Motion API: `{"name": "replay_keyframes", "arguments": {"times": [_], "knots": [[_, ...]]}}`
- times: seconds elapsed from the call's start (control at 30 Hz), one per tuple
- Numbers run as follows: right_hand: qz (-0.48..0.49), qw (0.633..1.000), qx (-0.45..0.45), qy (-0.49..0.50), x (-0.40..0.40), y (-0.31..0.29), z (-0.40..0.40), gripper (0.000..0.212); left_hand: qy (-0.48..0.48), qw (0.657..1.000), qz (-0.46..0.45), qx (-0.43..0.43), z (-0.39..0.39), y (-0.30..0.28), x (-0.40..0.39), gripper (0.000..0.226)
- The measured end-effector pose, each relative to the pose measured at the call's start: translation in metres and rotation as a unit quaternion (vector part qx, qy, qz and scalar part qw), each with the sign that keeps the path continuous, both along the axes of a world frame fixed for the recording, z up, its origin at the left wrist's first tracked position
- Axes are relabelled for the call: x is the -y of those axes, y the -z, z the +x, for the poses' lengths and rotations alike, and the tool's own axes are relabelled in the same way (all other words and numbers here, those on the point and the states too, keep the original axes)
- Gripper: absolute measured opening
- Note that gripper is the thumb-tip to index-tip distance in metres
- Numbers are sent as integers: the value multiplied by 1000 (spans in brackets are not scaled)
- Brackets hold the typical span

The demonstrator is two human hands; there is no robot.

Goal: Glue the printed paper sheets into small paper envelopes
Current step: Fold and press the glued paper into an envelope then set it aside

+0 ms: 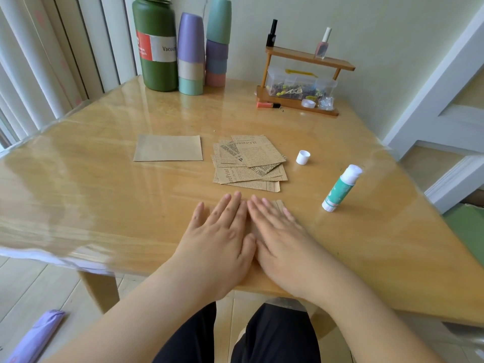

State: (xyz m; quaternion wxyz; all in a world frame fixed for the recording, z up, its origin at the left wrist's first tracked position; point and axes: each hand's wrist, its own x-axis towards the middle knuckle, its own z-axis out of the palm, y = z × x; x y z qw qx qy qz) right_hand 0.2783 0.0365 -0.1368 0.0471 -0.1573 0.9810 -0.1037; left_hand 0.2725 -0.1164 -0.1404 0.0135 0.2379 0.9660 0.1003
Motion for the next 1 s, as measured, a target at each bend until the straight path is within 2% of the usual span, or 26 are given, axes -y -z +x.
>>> {"name": "replay_keyframes", "arguments": {"times": [0.17, 0.3, 0.43, 0.53, 0.6, 0.73, 0.83, 1.0], "knots": [[49, 999, 6, 14, -1, 2, 3, 82, 9, 999, -37, -7, 0, 10, 3, 100], [72, 995, 34, 65, -14, -2, 1, 62, -18, 999, -40, -9, 0, 12, 14, 88], [70, 995, 25, 70, -16, 0, 1, 61, -37, 998, -39, -21, 1, 12, 14, 91], [16, 998, 3, 61, -18, 3, 2, 66, -21, 999, -2, -39, 1, 9, 18, 81], [-63, 996, -22, 59, -22, 0, 5, 68, 21, 999, 11, -47, 2, 5, 24, 75], [-192, 973, -64, 112, -36, -8, 13, 58, 116, 991, 16, -64, 5, 17, 39, 72], [-233, 959, -90, 135, -45, -9, 23, 59, 133, 989, -3, -70, 11, 20, 45, 67], [-237, 957, -78, 150, -52, -6, 36, 58, 144, 985, 4, -90, 15, 20, 51, 66]]}}
